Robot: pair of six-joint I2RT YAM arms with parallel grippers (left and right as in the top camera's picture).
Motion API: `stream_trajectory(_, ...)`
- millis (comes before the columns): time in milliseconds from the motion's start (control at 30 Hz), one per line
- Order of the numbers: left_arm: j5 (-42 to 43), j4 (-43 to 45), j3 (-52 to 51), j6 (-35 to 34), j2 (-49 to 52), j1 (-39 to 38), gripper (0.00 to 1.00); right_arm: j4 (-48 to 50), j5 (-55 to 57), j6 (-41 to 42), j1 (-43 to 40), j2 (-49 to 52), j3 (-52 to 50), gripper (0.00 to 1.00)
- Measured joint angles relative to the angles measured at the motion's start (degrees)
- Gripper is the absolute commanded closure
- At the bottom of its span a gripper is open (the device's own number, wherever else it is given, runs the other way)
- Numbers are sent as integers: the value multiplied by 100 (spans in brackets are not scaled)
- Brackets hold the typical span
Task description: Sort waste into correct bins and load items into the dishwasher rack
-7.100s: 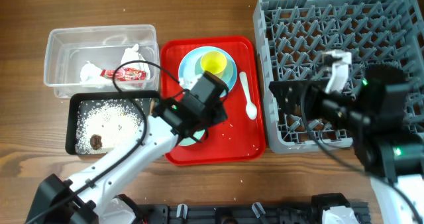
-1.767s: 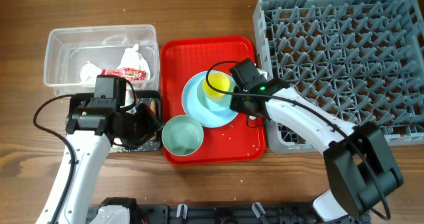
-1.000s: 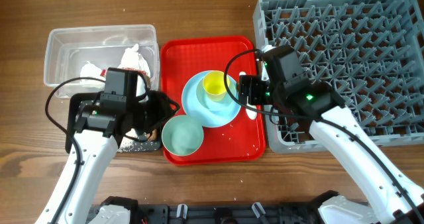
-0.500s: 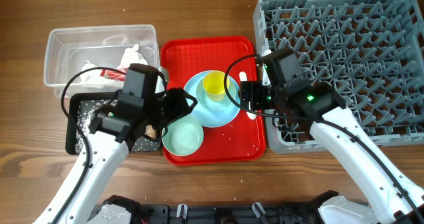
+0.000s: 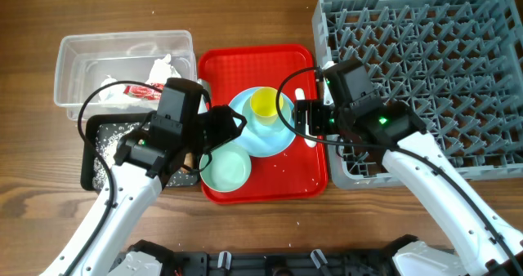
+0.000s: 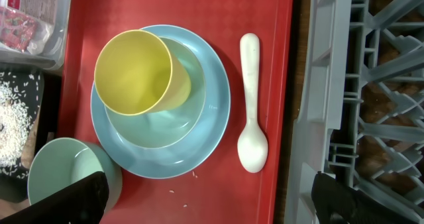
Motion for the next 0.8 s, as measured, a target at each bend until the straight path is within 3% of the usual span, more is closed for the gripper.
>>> stream_trajectory(800, -308, 372, 4, -260, 116, 0, 44, 24, 0, 0, 0, 0, 0, 0)
